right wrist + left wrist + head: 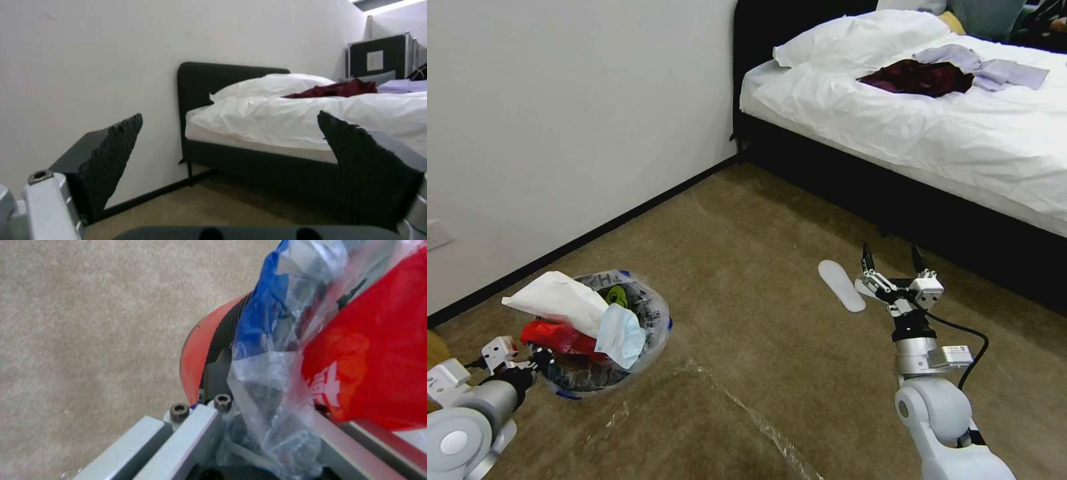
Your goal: Pick up the trash bin and place the garbage on the floor into it.
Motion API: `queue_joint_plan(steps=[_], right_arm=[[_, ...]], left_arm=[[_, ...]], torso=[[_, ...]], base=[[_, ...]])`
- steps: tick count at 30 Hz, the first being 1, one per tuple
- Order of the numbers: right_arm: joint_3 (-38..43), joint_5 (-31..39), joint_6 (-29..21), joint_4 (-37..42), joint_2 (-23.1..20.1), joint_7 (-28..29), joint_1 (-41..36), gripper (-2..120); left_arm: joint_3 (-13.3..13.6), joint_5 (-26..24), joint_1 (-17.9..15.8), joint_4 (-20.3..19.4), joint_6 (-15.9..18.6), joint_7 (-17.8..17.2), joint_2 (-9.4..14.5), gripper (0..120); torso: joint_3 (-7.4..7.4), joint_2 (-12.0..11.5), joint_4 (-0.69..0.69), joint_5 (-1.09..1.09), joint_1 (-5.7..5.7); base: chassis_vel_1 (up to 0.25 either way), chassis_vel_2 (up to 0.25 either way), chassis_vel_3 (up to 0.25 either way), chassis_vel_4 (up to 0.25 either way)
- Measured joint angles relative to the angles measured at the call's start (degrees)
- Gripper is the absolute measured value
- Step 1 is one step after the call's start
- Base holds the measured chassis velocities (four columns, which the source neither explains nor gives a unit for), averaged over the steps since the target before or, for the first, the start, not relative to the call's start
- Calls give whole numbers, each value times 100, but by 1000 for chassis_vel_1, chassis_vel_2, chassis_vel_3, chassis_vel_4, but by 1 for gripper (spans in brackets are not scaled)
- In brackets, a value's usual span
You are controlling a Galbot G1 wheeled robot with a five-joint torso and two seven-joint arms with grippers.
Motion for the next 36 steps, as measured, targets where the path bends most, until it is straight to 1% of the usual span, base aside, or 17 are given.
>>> queue_joint_plan(steps=[9, 14, 24, 29, 36], right_arm=[[33, -130, 53, -11, 26, -12, -18, 100], [23, -176, 95, -15, 34, -13, -25, 100], [-32, -229, 117, -99, 55, -17, 31, 100], [-27, -283, 109, -102, 110, -30, 12, 100], [57, -151, 103, -121, 3, -154, -91, 100]], left_arm=[[27, 0, -4, 9, 0, 1, 7, 0], [29, 0, -4, 5, 0, 3, 4, 0], [29, 0, -9, -7, 1, 8, -29, 0], [50, -42, -39, -6, 1, 9, 14, 0], [60, -103, -58, -47, 1, -5, 54, 0]], torso=[[1, -1, 0, 0, 0], [1, -1, 0, 0, 1], [0, -1, 0, 0, -1], [0, 0, 0, 0, -1], [0, 0, 0, 0, -1]], base=[[-130, 141, 140, -142], [-90, 73, 73, -89], [0, 0, 0, 0], [0, 0, 0, 0], [0, 0, 0, 0]])
